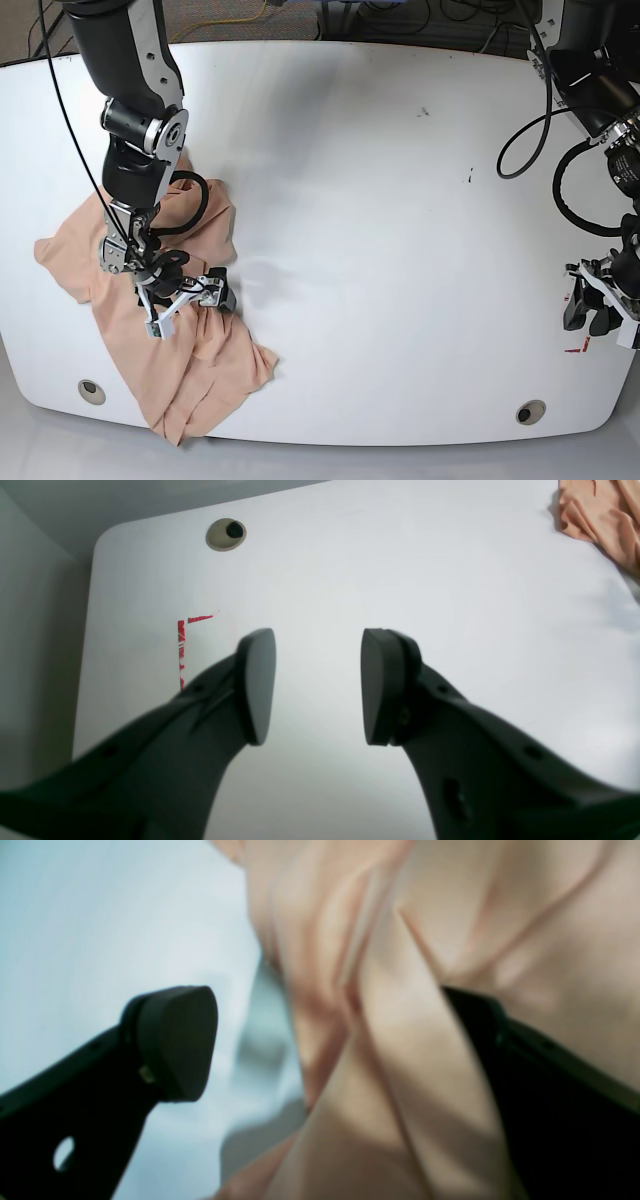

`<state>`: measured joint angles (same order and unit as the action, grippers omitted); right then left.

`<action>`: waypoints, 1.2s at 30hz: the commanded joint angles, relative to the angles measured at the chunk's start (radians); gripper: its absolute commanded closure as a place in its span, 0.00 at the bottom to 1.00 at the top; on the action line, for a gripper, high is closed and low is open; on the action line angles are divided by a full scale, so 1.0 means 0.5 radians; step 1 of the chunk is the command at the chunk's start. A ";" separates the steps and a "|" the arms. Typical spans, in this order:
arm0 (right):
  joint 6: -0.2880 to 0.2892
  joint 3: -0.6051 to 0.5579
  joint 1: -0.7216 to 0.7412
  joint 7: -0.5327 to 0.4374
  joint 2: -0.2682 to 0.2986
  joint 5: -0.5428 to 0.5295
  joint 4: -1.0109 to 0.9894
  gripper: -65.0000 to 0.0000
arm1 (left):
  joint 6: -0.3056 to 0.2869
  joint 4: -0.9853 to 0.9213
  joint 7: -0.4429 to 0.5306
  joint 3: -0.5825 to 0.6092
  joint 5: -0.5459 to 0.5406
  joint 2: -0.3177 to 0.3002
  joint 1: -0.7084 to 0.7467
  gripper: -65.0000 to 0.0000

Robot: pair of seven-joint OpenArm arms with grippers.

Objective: Layout the t-shirt on the table in an organized manner, then fold the t-shirt properly
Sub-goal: 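Grasp the shirt with the right gripper and drag it toward the left arm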

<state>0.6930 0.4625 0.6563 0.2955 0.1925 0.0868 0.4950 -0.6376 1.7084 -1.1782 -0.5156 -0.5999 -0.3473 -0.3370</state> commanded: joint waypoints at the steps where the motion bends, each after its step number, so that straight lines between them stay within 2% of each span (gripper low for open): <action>1: 0.010 0.003 0.073 -0.019 0.046 -0.028 -0.049 0.00 | -0.003 0.037 0.056 -0.008 -0.029 -0.034 -0.046 0.60; 5: 0.010 0.003 0.042 -0.025 0.043 -0.028 -0.056 0.01 | -0.003 0.037 0.056 -0.008 -0.029 -0.034 -0.046 0.60; 8: 0.010 0.000 0.018 -0.025 0.040 -0.028 -0.056 0.22 | -0.003 0.037 0.056 -0.008 -0.029 -0.034 -0.046 0.60; 10: 0.010 0.000 0.015 -0.025 0.037 -0.028 -0.056 0.40 | -0.003 0.037 0.056 -0.008 -0.029 -0.034 -0.046 0.60; 15: 0.010 -0.006 0.005 -0.016 -0.030 -0.028 -0.052 0.95 | -0.003 0.037 0.056 -0.008 -0.029 -0.034 -0.046 0.60; 16: 0.010 -0.009 0.002 -0.006 -0.037 -0.028 -0.052 1.00 | -0.003 0.037 0.056 -0.008 -0.029 -0.034 -0.046 0.60; 18: 0.010 -0.058 -0.001 0.067 -0.046 -0.028 -0.052 1.00 | -0.003 0.034 0.056 -0.008 -0.029 -0.034 -0.046 0.60; 20: 0.010 -0.147 -0.016 0.172 -0.055 -0.046 -0.046 0.95 | -0.003 0.034 0.056 -0.008 -0.029 -0.034 -0.046 0.60; 22: 0.010 -0.202 -0.035 0.264 -0.107 -0.058 0.006 0.95 | -0.003 0.034 0.056 -0.008 -0.029 -0.034 -0.046 0.60; 26: 0.010 -0.239 -0.213 0.549 -0.230 -0.135 0.417 0.99 | -0.003 0.031 0.056 -0.008 -0.029 -0.034 -0.046 0.60; 29: 0.010 -0.255 -0.360 0.749 -0.325 -0.144 0.795 0.99 | -0.003 0.028 0.056 -0.011 -0.029 -0.034 -0.042 0.60; 32: 0.010 -0.380 -0.532 0.936 -0.463 -0.141 1.227 0.97 | -0.003 0.031 0.059 -0.011 -0.029 -0.040 -0.021 0.60; 36: 0.010 -0.620 -0.743 1.120 -0.558 -0.151 1.660 0.97 | -0.003 0.028 0.063 -0.011 -0.029 -0.043 -0.003 0.60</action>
<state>0.6849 0.1928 0.3031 0.8459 -0.0635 0.0345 1.2297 -0.6376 1.7084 -1.1767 -0.5186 -0.5999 -0.3523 -0.3187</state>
